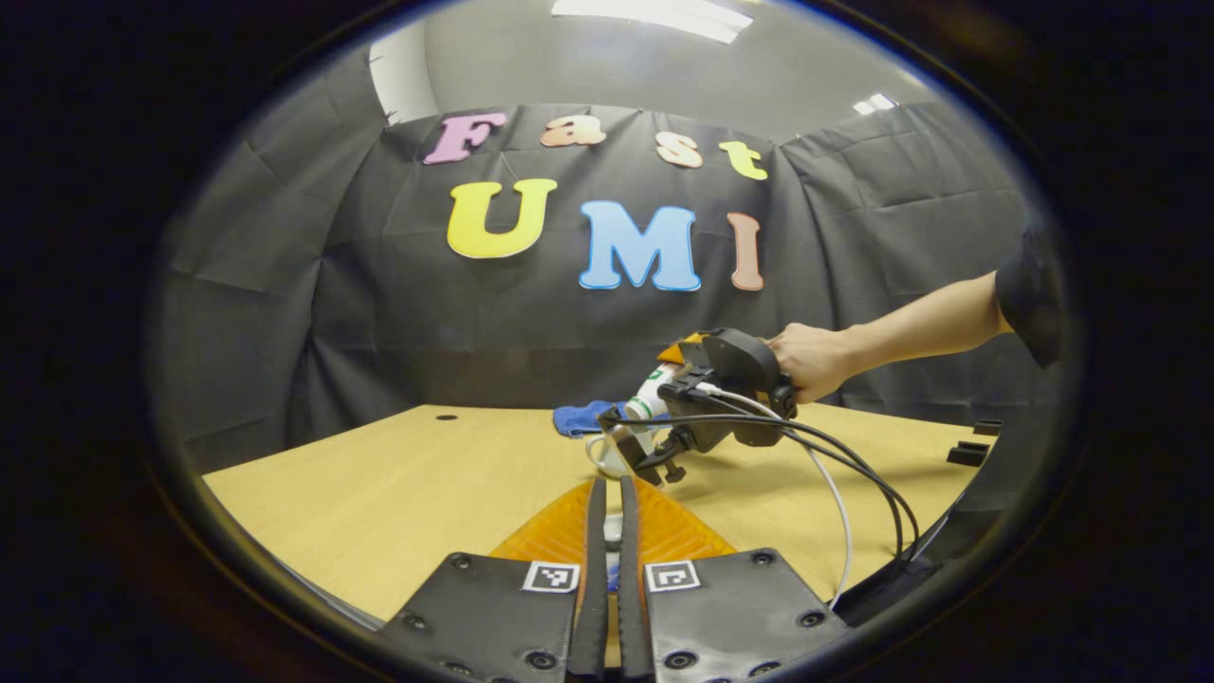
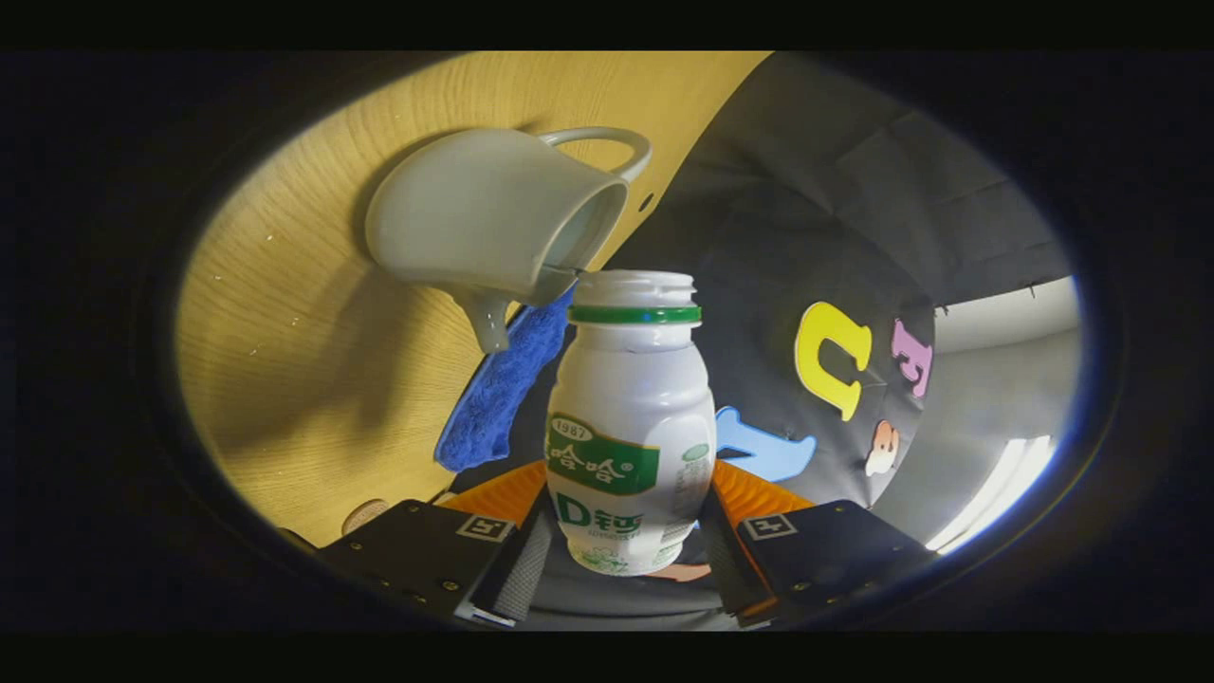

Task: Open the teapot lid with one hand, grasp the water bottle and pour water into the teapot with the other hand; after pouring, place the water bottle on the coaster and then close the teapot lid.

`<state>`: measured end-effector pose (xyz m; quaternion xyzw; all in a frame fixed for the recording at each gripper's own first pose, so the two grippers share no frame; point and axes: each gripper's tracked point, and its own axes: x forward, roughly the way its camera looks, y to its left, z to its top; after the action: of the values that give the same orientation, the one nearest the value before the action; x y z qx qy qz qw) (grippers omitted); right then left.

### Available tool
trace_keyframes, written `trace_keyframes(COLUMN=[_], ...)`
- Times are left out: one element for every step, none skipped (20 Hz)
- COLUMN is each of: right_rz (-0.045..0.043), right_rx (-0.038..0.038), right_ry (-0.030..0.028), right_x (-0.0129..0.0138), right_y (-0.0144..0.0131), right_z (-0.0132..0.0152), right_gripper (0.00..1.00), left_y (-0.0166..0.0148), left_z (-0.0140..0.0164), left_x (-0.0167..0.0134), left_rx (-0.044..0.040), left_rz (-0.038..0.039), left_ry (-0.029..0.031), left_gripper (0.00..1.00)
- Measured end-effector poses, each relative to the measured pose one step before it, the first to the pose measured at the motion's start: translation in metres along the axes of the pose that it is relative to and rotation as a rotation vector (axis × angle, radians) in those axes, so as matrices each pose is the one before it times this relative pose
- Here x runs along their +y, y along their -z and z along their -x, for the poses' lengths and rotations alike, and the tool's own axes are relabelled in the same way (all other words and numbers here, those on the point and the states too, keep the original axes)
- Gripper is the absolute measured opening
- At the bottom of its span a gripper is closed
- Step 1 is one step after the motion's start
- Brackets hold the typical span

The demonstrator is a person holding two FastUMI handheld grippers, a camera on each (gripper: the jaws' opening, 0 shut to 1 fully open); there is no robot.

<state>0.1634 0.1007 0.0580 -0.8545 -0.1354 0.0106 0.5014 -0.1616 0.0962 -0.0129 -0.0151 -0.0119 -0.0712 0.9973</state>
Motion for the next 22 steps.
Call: trace_keyframes(right_rz=[0.00508, 0.00557, 0.0028, 0.0031, 0.00408, 0.00148, -0.00284, -0.00565, -0.00821, -0.01118, -0.01243, -0.01135, -0.01253, -0.01674, -0.01878, -0.01992, -0.02208, -0.02971, -0.04225, -0.05275, -0.06817, -0.07845], right_rx=[-0.00222, -0.00192, -0.00079, 0.00022, 0.00081, -0.00047, 0.00017, 0.0002, -0.00176, -0.00031, -0.0003, 0.00066, -0.00001, -0.00015, -0.00268, -0.00159, -0.00013, 0.00129, -0.00296, 0.00332, 0.01019, 0.00533], right_ry=[0.00726, 0.00512, 0.00135, -0.00005, 0.0015, 0.0017, 0.00198, 0.00014, -0.00265, -0.00245, -0.00221, -0.00348, -0.00249, -0.00549, -0.00631, -0.00455, -0.00811, -0.01005, -0.00635, -0.01125, -0.01763, -0.02265], right_x=[-0.00107, -0.00016, -0.00103, 0.00068, -0.00083, 0.00006, -0.00001, 0.00108, 0.00124, 0.00062, 0.00133, 0.00207, 0.00157, 0.00303, 0.00221, 0.00186, 0.00183, 0.00249, 0.00162, 0.00184, 0.00393, 0.0035], right_y=[0.00056, -0.00058, 0.00025, 0.0009, 0.00028, -0.00058, 0.00085, 0.00105, -0.00065, 0.00017, -0.0002, -0.00065, -0.00053, -0.00013, -0.00066, -0.00018, -0.00024, 0.0008, -0.00007, 0.0025, 0.00375, 0.0017], right_z=[-0.00037, 0.00036, -0.00148, -0.00084, -0.00051, -0.00021, -0.00023, -0.00003, -0.00001, -0.00085, 0.00122, 0.00083, -0.00049, 0.00057, -0.0005, 0.00005, 0.00089, 0.00045, -0.00045, 0.00084, 0.00119, 0.00224], right_gripper=[0.72, 0.72, 0.72, 0.72, 0.72, 0.72, 0.72, 0.72, 0.72, 0.72, 0.72, 0.72, 0.72, 0.72, 0.72, 0.72, 0.72, 0.72, 0.72, 0.72, 0.72, 0.72], left_y=[0.00102, -0.00064, 0.00203, 0.00014, 0.00071, 0.00011, -0.00047, -0.00071, 0.00056, -0.00063, 0.00052, -0.00103, 0.00093, -0.00055, 0.00158, -0.00062, 0.0009, -0.00177, -0.0011, -0.00076, 0.00039, -0.00084], left_z=[0.00034, 0.00007, -0.0002, -0.00029, 0.00005, -0.00015, 0.00046, -0.0001, 0.00029, -0.00108, -0.00099, 0.00023, 0.00039, -0.0005, 0.00077, -0.00172, -0.00039, -0.0019, -0.00283, -0.00276, -0.00457, -0.00448], left_x=[0.00005, 0.00006, -0.0002, 0.00038, -0.00027, -0.00009, 0.00018, 0.00078, 0.00135, 0.00115, 0.00023, 0.00189, 0.00168, 0.00166, 0.00011, -0.00032, -0.00016, -0.00009, 0.00014, 0.00022, -0.00056, 0.00031], left_rx=[0.00009, 0.00214, 0.00299, 0.00165, 0.00181, 0.00045, -0.00037, -0.0013, -0.00099, -0.00034, -0.0006, -0.00122, -0.00053, 0.00044, 0.00102, -0.00039, -0.0006, -0.00113, -0.00421, -0.00505, -0.00394, -0.00034], left_rz=[-0.00036, -0.00018, -0.00193, -0.00335, -0.0029, 0.00001, 0.00076, 0.00003, 0.00081, 0.00283, 0.00362, 0.00191, 0.00155, 0.00334, 0.00406, 0.0028, 0.00129, 0.00306, 0.00714, 0.01155, 0.01227, 0.00842], left_ry=[-0.00055, 0.00059, -0.00004, -0.00185, -0.00057, -0.00044, 0.00048, -0.00174, -0.00335, -0.00289, -0.00215, -0.00466, -0.00536, -0.004, -0.00129, -0.00187, -0.00077, 0.00051, 0.00196, 0.00235, 0.00335, 0.00257], left_gripper=[0.15, 0.14, 0.11, 0.11, 0.12, 0.12, 0.11, 0.11, 0.11, 0.15, 0.15, 0.14, 0.11, 0.11, 0.11, 0.15, 0.15, 0.15, 0.15, 0.15, 0.11, 0.14])
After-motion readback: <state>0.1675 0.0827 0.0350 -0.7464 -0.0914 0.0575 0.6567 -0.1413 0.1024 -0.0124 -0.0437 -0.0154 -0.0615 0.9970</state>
